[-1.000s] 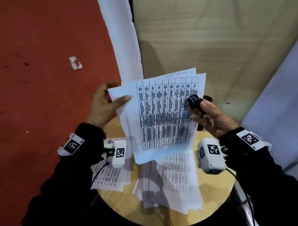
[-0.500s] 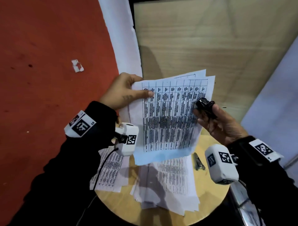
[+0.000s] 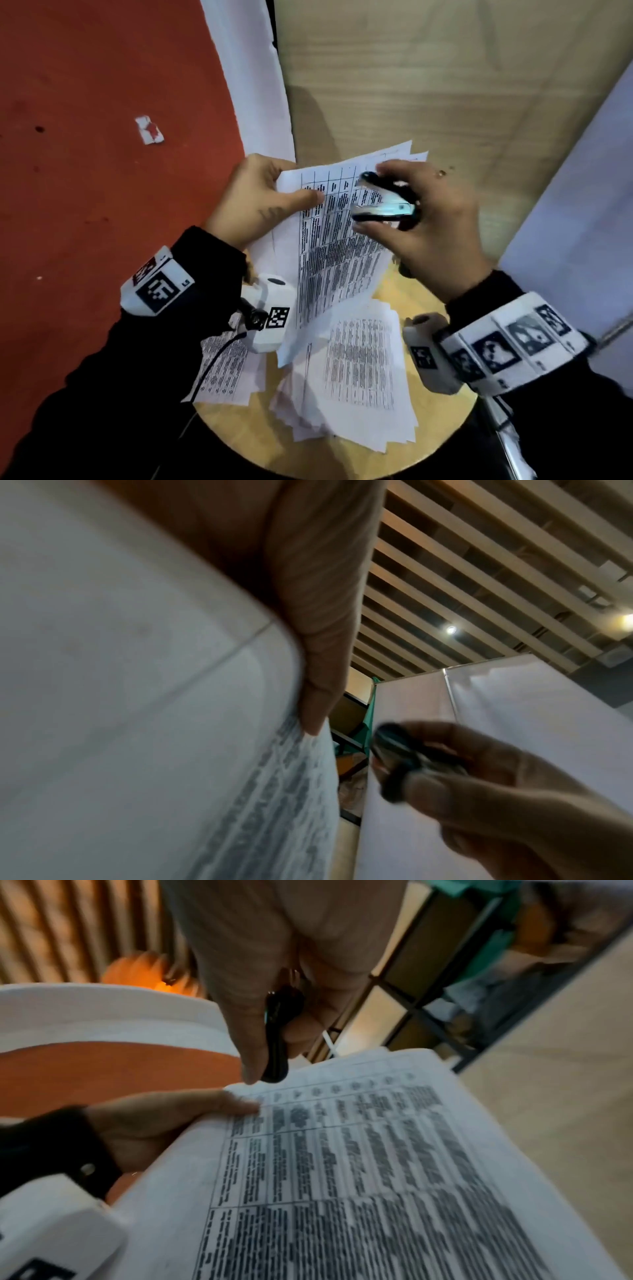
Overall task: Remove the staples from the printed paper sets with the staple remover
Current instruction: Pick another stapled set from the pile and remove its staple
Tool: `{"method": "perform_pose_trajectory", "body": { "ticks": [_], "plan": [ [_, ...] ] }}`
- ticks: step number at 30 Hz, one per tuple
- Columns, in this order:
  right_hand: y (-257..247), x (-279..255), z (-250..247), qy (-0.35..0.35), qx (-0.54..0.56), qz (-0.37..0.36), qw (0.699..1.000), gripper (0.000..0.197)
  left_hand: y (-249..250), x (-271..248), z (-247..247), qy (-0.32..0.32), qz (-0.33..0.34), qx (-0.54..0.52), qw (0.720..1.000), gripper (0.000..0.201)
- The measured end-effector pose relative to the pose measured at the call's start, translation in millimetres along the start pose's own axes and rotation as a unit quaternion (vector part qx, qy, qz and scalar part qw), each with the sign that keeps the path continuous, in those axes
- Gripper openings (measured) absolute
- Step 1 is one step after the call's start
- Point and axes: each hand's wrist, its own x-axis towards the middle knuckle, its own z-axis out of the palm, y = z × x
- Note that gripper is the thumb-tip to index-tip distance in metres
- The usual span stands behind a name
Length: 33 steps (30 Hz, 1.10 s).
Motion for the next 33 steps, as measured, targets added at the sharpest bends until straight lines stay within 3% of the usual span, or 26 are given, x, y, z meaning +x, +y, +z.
{"method": "perform_pose_trajectory", "body": {
  "ticks": [2, 6, 13, 17, 23, 27, 33],
  "plan": [
    [-10, 6, 7, -0.002, -0.026, -0.05, 0.998, 0.044, -1, -3, 4, -0.009, 0.0, -0.007, 1.0, 0.027],
    [-15, 6, 10, -0.043, -0.045, -0.084, 0.995, 0.04, 0, -9, 6, -0.043, -0.004, -0.017, 0.999, 0.053],
    [-17, 0, 5, -0.068, -0.055, -0.089, 0.992, 0.039, 9, -16, 7, -0.071, -0.01, -0.02, 0.997, 0.06],
    [-19, 2, 3, -0.078, -0.072, -0.103, 0.989, 0.035, 11, -17, 8, -0.069, -0.018, -0.034, 0.997, 0.052],
    [-21, 4, 4, -0.078, -0.091, -0.135, 0.984, 0.028, 17, -21, 11, -0.077, -0.025, -0.068, 0.994, 0.02],
    [-22, 5, 1, -0.089, -0.105, -0.134, 0.981, 0.028, 18, -21, 12, -0.079, -0.037, -0.091, 0.992, 0.016],
    [-25, 6, -2, -0.104, -0.123, -0.146, 0.976, 0.024, 17, -21, 13, -0.11, -0.03, -0.088, 0.99, 0.028]
  ]
}}
